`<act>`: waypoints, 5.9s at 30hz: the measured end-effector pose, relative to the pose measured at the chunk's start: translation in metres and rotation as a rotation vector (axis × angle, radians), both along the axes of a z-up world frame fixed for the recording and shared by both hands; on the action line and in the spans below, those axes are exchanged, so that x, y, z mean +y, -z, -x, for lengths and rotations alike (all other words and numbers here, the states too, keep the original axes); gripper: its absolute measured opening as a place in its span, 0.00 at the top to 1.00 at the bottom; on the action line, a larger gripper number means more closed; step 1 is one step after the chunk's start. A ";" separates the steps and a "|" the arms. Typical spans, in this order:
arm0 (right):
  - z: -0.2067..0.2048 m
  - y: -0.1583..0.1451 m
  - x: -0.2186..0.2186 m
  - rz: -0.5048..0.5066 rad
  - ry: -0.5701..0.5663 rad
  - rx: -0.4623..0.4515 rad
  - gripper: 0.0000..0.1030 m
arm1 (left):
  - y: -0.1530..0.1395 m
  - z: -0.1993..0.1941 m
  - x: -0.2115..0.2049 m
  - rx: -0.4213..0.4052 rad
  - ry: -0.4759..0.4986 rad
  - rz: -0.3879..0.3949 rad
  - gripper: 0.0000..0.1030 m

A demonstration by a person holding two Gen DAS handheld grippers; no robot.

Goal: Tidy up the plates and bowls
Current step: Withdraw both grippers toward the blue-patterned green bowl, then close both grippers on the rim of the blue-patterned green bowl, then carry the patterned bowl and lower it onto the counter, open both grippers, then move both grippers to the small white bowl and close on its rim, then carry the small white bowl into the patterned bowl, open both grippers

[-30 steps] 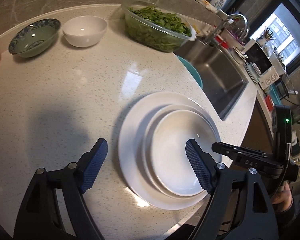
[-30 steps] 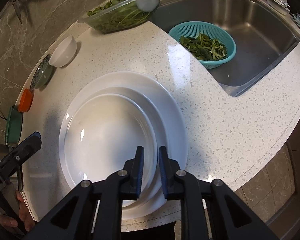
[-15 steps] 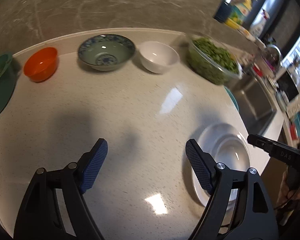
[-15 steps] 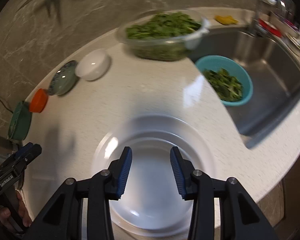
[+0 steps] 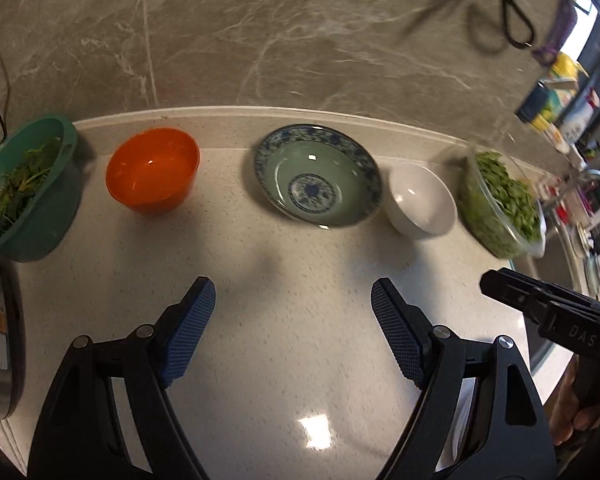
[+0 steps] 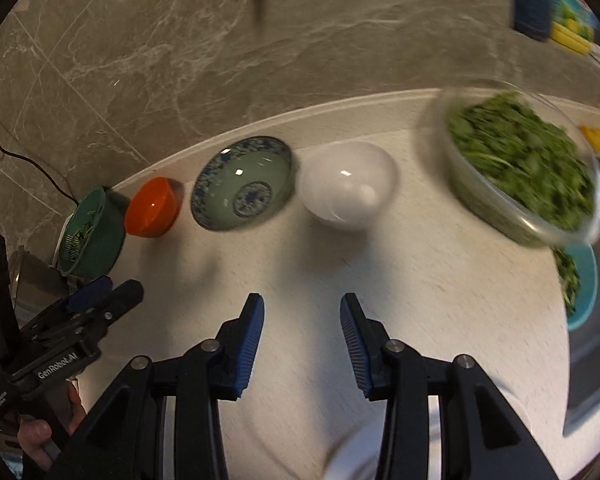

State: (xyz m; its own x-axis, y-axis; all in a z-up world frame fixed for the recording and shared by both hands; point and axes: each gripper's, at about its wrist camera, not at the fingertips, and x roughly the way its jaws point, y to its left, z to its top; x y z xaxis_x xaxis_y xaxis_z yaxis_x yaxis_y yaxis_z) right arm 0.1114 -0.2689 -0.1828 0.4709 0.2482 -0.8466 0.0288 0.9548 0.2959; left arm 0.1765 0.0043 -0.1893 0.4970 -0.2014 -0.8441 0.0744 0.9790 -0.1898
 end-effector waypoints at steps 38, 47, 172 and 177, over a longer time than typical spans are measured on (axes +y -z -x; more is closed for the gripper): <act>-0.202 0.080 0.033 0.060 -0.161 0.088 0.85 | 0.125 -0.172 -0.001 0.197 -0.113 0.205 0.87; -0.188 0.071 0.040 0.091 -0.174 0.064 0.86 | 0.105 -0.161 -0.007 0.173 -0.130 0.225 0.87; -0.135 0.089 -0.074 -0.048 0.103 0.169 0.85 | 0.126 -0.199 -0.168 0.246 0.152 0.139 0.89; -0.129 0.082 -0.072 -0.015 0.100 0.150 0.87 | 0.113 -0.189 -0.176 0.204 0.199 0.103 0.90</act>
